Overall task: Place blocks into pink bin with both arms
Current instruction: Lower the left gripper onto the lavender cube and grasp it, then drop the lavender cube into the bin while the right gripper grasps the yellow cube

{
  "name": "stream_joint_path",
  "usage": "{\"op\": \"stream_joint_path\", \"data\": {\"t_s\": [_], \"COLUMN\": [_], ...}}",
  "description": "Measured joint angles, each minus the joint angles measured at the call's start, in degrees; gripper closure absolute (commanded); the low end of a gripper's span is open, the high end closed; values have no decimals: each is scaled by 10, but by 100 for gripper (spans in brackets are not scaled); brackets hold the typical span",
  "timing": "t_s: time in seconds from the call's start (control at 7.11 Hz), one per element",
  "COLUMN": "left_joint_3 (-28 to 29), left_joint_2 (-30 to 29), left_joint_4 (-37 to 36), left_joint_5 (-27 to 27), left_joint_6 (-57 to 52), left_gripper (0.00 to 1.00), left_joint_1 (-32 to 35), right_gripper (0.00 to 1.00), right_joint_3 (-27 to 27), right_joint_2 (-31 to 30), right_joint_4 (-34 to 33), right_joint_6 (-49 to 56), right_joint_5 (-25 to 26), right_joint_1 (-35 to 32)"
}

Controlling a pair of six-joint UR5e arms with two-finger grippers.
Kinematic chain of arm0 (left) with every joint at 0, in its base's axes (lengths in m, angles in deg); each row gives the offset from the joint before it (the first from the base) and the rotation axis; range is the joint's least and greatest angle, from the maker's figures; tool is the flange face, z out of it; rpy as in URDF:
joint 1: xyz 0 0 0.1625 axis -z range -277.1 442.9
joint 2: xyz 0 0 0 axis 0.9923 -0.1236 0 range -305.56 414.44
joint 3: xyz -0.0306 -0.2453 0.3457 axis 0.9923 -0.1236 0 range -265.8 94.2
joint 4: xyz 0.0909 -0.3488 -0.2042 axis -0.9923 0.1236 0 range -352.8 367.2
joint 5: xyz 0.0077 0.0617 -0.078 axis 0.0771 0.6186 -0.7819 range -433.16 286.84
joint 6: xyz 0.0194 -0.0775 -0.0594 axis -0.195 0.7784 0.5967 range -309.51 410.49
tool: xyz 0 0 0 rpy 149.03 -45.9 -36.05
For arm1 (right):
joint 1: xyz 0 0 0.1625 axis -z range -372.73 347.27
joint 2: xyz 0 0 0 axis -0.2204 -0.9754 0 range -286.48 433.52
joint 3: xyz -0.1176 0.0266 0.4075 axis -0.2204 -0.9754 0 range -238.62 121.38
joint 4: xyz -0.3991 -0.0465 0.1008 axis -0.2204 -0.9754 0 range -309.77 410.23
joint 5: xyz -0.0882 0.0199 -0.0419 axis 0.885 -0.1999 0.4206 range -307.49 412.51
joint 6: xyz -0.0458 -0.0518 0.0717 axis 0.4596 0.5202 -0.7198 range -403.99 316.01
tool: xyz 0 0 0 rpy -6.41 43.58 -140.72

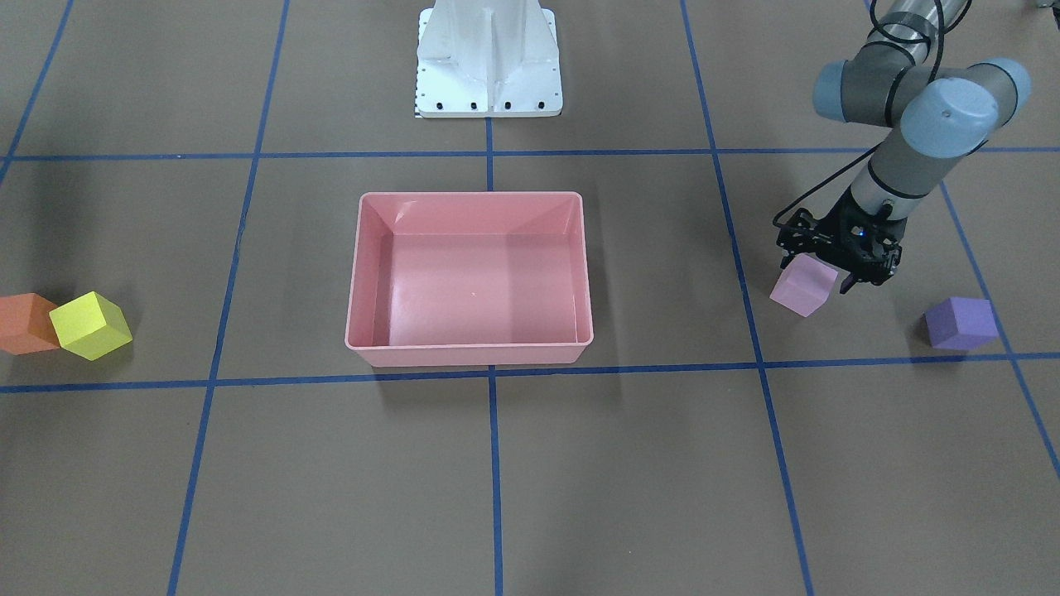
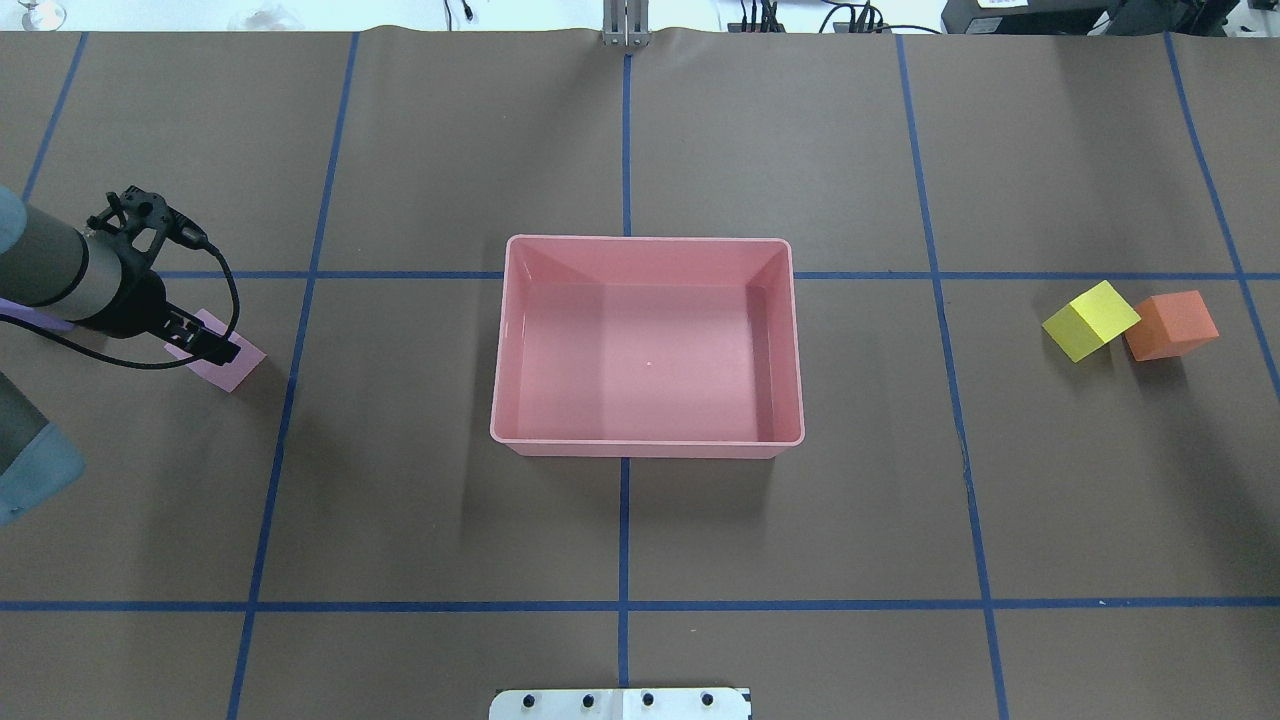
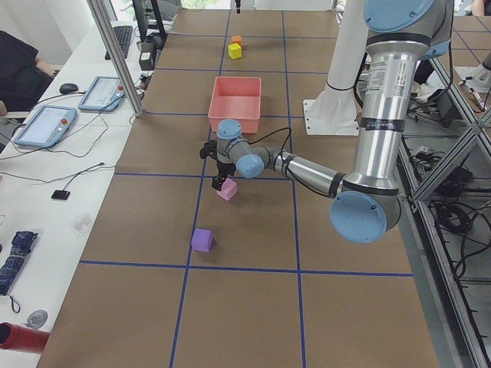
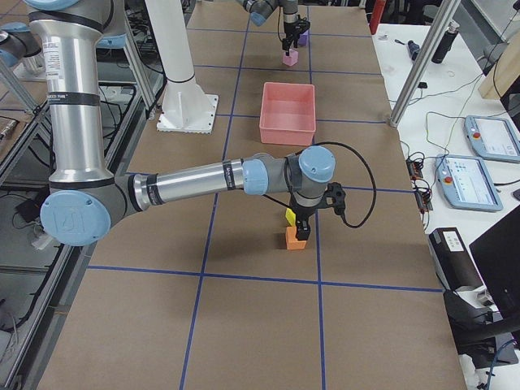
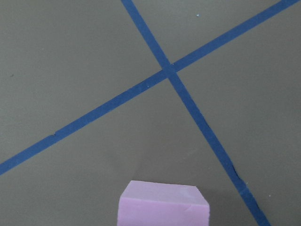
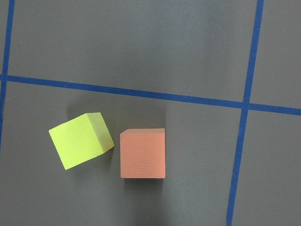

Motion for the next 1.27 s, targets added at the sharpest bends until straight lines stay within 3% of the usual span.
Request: {"op": "stream_joint_path", "data": {"t_s": [0.28, 0.42, 0.56, 0.7, 0.98, 1.27], "left_joint_3": [14, 22, 32, 39, 27, -38], "left_joint_2": [-5, -9, -13, -18, -18, -21], "left_joint_4": [0, 0, 1, 1, -5, -86], "left_joint_5": [0, 0, 0, 0, -3, -40], "left_joint_6": [0, 0, 2, 11, 28, 29], "left_gripper": [4, 42, 89, 100, 100, 100], "left_joint_1": [-1, -1, -3, -5, -5, 23], "right_gripper": [0, 0, 0, 0, 0, 0], "right_joint_3": [-1, -1, -2, -1, 3, 8], "right_joint_2": [0, 0, 0, 1, 9, 23], "right_joint_4": [0, 0, 0, 0, 1, 1], "right_joint_6": [0, 0, 0, 0, 0, -5], "right_joint_5": [0, 0, 0, 0, 0, -4], "right_joint_1": [0, 0, 0, 1, 1, 2]}}
